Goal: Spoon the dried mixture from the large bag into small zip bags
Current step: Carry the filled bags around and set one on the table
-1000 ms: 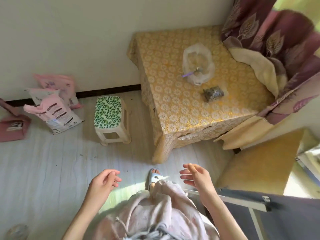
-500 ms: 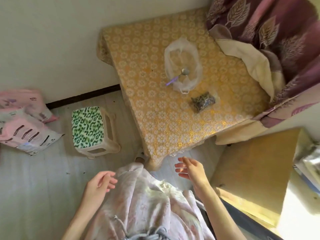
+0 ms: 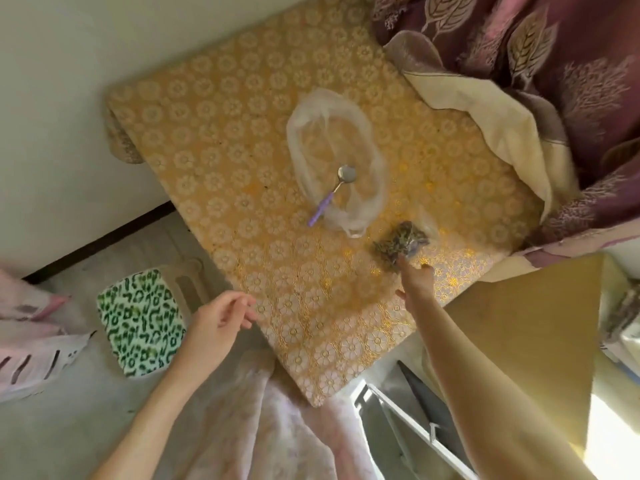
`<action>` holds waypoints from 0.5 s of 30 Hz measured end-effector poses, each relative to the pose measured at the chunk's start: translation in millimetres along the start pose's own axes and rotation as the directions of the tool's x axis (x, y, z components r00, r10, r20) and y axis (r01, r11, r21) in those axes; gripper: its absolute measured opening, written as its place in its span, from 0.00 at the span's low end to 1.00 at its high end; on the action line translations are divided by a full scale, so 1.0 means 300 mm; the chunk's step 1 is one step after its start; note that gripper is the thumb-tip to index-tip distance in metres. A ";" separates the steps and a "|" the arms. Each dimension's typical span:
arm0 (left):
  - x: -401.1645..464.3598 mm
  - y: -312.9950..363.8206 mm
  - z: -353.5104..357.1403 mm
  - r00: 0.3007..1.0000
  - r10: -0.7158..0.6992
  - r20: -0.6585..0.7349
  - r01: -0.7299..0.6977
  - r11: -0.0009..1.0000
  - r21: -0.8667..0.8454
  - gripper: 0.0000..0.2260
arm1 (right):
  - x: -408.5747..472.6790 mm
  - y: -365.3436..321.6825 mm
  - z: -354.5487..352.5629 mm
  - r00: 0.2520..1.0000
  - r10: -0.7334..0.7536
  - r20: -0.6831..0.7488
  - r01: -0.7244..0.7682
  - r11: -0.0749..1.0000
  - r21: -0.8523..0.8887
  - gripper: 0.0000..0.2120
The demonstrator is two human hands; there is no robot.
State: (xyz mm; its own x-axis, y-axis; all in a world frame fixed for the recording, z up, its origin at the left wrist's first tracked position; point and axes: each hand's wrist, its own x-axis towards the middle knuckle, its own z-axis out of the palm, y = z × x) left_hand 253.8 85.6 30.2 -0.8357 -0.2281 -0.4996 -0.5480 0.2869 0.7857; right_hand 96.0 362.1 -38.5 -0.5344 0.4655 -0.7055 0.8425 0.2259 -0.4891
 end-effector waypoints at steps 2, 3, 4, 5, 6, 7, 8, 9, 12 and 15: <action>0.061 0.025 -0.008 1.000 0.002 0.016 -0.001 1.000 -0.006 0.09 | 0.068 -0.036 0.035 0.996 -0.016 -0.089 0.007 0.995 -0.104 0.39; 0.084 0.029 -0.010 1.000 -0.003 0.026 0.003 1.000 -0.003 0.08 | 0.094 -0.050 0.052 0.992 -0.040 -0.120 0.021 0.988 -0.155 0.39; 0.102 0.029 -0.012 0.999 -0.008 0.035 0.008 1.000 0.002 0.08 | 0.116 -0.062 0.071 0.988 -0.063 -0.138 0.036 0.981 -0.190 0.40; 0.116 0.025 -0.015 0.999 -0.010 0.043 0.010 1.000 0.008 0.08 | 0.135 -0.073 0.092 0.986 -0.076 -0.149 0.043 0.976 -0.215 0.41; 0.126 0.021 -0.019 0.999 -0.011 0.049 0.010 1.000 0.013 0.09 | 0.150 -0.082 0.114 0.985 -0.074 -0.158 0.035 0.971 -0.237 0.43; 0.133 0.015 -0.024 0.998 -0.012 0.053 0.012 1.000 0.016 0.09 | 0.160 -0.090 0.134 0.984 -0.061 -0.169 0.016 0.966 -0.257 0.45; 0.140 0.009 -0.030 0.998 -0.017 0.056 0.016 1.000 0.020 0.09 | 0.169 -0.095 0.151 0.982 -0.043 -0.186 -0.010 0.961 -0.276 0.45; 0.145 0.004 -0.036 0.998 -0.024 0.058 0.022 0.999 0.028 0.09 | 0.176 -0.100 0.163 0.979 -0.026 -0.202 -0.036 0.955 -0.295 0.45; 0.152 -0.007 -0.042 0.996 -0.043 0.074 0.039 0.997 0.062 0.10 | 0.195 -0.107 0.162 0.979 0.006 -0.206 -0.071 0.949 -0.308 0.41; 0.158 -0.004 -0.043 0.993 -0.059 0.107 0.051 0.996 0.073 0.10 | 0.181 -0.091 0.122 0.989 -0.020 -0.146 -0.011 0.979 -0.204 0.38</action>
State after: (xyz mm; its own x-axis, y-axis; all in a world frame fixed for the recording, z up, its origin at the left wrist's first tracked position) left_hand 215.4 62.3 10.3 -0.8010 -0.1438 -0.5812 -0.5913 0.3415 0.7305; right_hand 41.4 349.9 -82.3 -0.5352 0.5810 -0.6132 0.8443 0.3910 -0.3664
